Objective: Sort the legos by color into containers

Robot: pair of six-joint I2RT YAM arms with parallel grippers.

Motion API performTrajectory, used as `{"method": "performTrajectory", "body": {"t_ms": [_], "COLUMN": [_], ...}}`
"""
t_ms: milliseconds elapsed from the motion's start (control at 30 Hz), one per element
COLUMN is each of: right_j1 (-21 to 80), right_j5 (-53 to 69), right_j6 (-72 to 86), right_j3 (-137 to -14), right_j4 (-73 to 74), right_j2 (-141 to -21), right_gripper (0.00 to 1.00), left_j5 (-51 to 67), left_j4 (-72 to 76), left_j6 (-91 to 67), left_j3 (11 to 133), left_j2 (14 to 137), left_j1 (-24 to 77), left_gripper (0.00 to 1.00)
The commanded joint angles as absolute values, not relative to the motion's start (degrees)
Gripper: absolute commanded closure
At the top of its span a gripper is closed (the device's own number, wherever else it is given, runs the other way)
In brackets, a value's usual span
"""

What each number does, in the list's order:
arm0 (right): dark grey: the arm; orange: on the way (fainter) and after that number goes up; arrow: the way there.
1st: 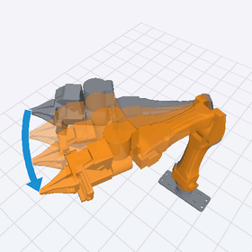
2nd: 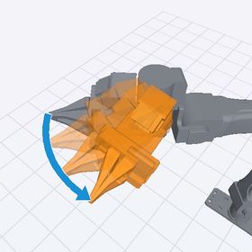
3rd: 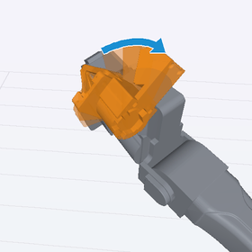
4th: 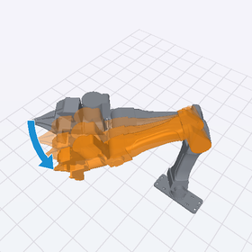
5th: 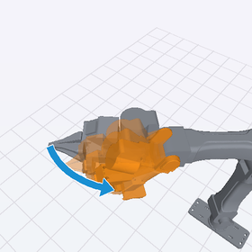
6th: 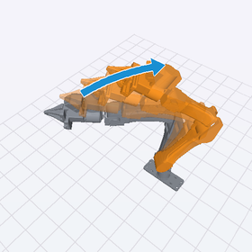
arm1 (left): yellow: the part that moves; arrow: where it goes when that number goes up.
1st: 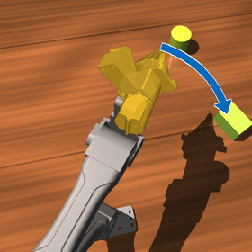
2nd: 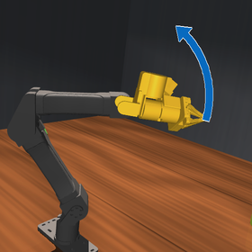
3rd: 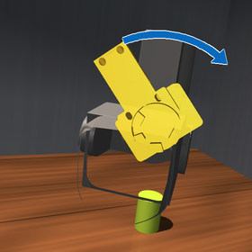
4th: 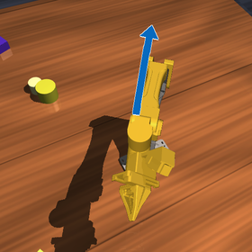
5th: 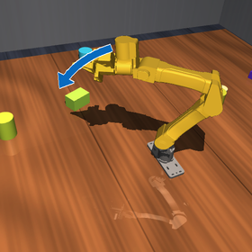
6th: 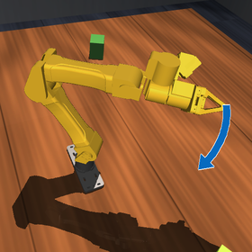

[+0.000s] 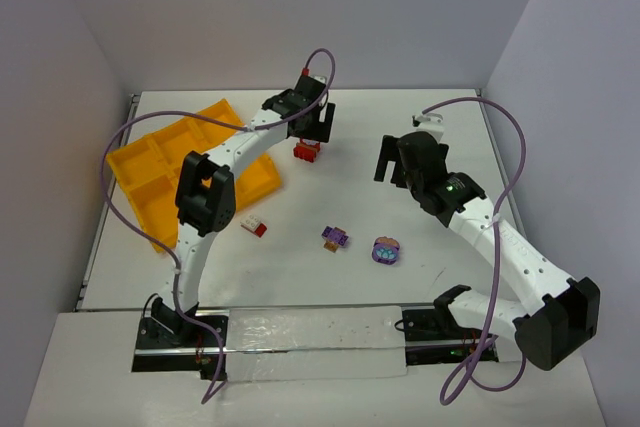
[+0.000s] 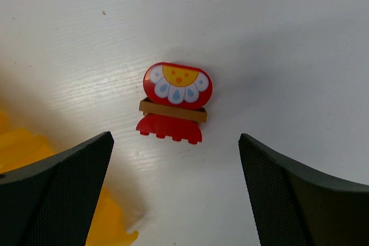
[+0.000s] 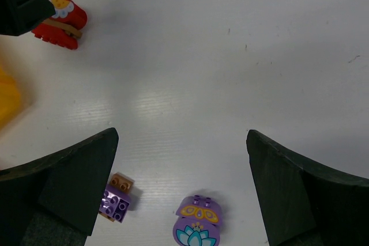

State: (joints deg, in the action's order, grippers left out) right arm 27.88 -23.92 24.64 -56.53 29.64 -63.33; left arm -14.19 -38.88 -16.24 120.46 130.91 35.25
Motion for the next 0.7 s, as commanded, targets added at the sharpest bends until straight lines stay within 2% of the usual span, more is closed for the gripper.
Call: {"method": "performTrajectory", "body": {"t_ms": [0, 267, 667], "right_j1": [28.21, 28.21, 28.21], "right_j5": [-26.61, -27.07, -26.26], "right_j6": [25.14, 25.45, 25.93], "right_j3": [-57.21, -58.53, -59.27], "right_j4": [29.88, 30.80, 31.29], "right_j2": [-63.26, -64.51, -64.49], "right_gripper": [0.00, 0.00, 0.00], "left_j5": [-15.39, -17.03, -17.67], "left_j4": [-40.10, -39.13, -36.95], "left_j6": [-14.36, -13.55, -11.24], "left_j3": [127.91, 130.84, 128.67], "left_j2": [135.31, 139.62, 140.68], "left_j1": [35.85, 35.95, 35.61], "left_gripper": [0.01, 0.01, 0.01]}}
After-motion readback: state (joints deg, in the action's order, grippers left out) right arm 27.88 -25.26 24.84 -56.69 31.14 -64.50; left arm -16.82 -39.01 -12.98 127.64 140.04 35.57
